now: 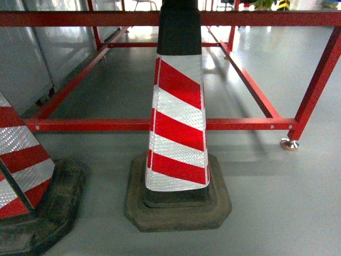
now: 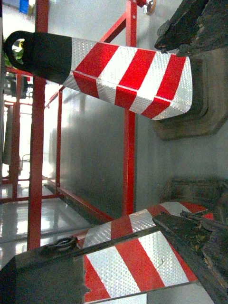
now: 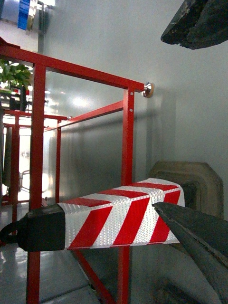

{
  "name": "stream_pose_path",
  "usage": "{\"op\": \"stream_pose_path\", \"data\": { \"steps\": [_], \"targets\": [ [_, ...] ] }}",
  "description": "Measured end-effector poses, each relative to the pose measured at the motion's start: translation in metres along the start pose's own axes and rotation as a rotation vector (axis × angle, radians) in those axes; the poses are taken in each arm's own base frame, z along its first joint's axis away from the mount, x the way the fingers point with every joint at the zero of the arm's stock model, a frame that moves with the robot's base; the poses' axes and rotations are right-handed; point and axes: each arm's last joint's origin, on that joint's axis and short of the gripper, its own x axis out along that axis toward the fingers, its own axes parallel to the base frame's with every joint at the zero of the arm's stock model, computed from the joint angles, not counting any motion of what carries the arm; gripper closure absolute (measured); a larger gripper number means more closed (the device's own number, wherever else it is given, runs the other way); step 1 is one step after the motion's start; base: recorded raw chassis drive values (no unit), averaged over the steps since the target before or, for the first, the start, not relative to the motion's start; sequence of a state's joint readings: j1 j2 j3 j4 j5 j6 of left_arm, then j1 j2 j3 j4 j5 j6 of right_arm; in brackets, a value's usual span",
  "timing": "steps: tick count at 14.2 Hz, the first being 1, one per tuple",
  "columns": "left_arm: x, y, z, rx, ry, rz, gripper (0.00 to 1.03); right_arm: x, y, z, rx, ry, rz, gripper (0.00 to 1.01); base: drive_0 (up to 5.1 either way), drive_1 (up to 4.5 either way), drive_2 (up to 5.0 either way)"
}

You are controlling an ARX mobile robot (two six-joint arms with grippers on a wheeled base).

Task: Sort blue parts and orange caps into right shelf containers

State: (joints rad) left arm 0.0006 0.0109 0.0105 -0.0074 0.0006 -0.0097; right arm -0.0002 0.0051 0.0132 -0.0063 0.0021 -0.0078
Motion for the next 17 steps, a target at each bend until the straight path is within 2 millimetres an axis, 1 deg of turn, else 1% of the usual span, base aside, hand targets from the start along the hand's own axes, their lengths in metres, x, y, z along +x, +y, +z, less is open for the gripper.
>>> {"op": "stream_pose_path", "data": {
  "steps": [17],
  "targets": [
    [0.0000, 0.0000, 0.0004, 0.010, -0.004, 0.001, 0.05, 0.0000, 0.0001, 0.0001, 0.008, -0.001, 0.003, 0.03, 0.0, 0.00, 0.0]
  ]
}}
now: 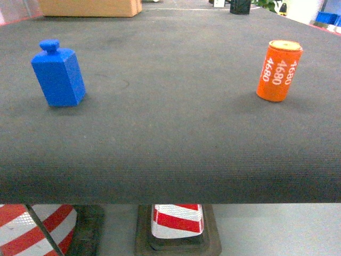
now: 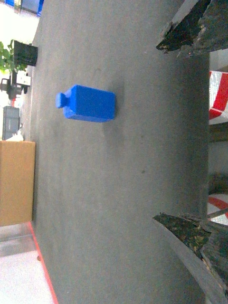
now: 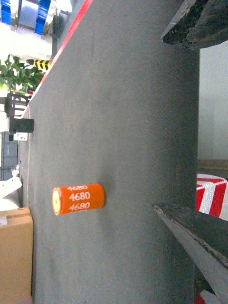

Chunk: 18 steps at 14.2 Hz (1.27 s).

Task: Sort blue parts and orange caps into right shelf containers

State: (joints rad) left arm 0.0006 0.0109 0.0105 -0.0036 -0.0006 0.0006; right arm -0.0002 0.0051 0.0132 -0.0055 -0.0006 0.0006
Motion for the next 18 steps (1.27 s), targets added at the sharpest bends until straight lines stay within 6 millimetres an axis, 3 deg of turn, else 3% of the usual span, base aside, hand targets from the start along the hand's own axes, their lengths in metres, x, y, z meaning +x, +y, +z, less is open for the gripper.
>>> {"op": "stream_pose_path", "data": {
  "steps": [18],
  "targets": [
    [0.0000, 0.0000, 0.0000, 0.000, 0.000, 0.000, 0.05, 0.0000, 0.0000, 0.0000, 0.001, 0.000, 0.000, 0.03, 0.0, 0.00, 0.0]
  ]
}}
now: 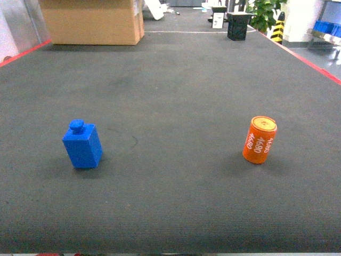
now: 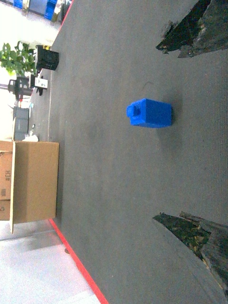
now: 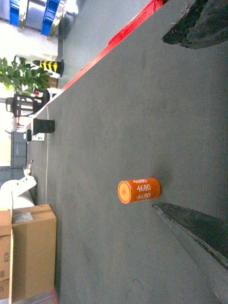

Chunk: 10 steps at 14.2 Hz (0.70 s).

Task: Sort blue parts and orange caps into right shelf containers

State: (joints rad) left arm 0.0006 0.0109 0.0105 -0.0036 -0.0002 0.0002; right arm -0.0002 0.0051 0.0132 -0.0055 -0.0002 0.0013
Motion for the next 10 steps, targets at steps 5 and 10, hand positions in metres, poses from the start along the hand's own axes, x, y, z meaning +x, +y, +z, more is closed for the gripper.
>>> {"op": "stream_pose_path", "data": {
  "steps": [5, 10],
  "targets": [
    [0.0000, 0.0000, 0.0000, 0.000, 0.000, 0.000, 0.05, 0.0000, 0.0000, 0.0000, 0.000, 0.000, 0.000, 0.03, 0.0, 0.00, 0.0],
    [0.0000, 0.0000, 0.0000, 0.000, 0.000, 0.000, 0.05, 0.0000, 0.0000, 0.0000, 0.000, 0.000, 0.000, 0.03, 0.0, 0.00, 0.0]
  ]
}}
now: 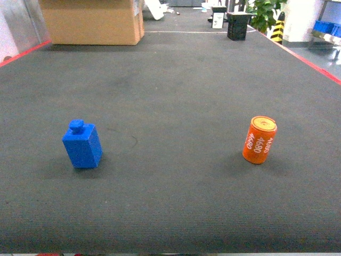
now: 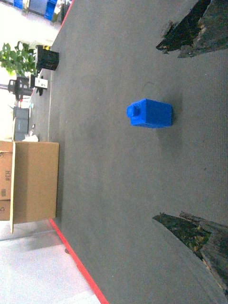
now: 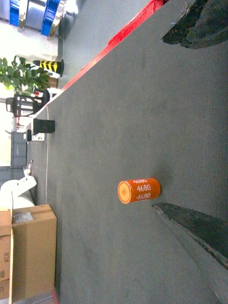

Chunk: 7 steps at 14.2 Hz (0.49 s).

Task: Sort blue parts and orange caps into right shelf containers

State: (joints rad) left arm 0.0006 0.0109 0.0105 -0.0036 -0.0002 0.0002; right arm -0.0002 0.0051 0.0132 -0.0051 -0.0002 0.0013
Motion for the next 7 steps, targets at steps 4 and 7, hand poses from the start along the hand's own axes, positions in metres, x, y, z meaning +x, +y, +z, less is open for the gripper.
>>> {"op": "stream_pose_path", "data": {
  "steps": [4, 7],
  "targets": [
    [0.0000, 0.0000, 0.0000, 0.000, 0.000, 0.000, 0.05, 0.0000, 0.0000, 0.0000, 0.000, 0.000, 0.000, 0.03, 0.0, 0.00, 0.0],
    [0.0000, 0.0000, 0.0000, 0.000, 0.000, 0.000, 0.05, 0.0000, 0.0000, 0.0000, 0.000, 0.000, 0.000, 0.03, 0.0, 0.00, 0.0]
  ]
}}
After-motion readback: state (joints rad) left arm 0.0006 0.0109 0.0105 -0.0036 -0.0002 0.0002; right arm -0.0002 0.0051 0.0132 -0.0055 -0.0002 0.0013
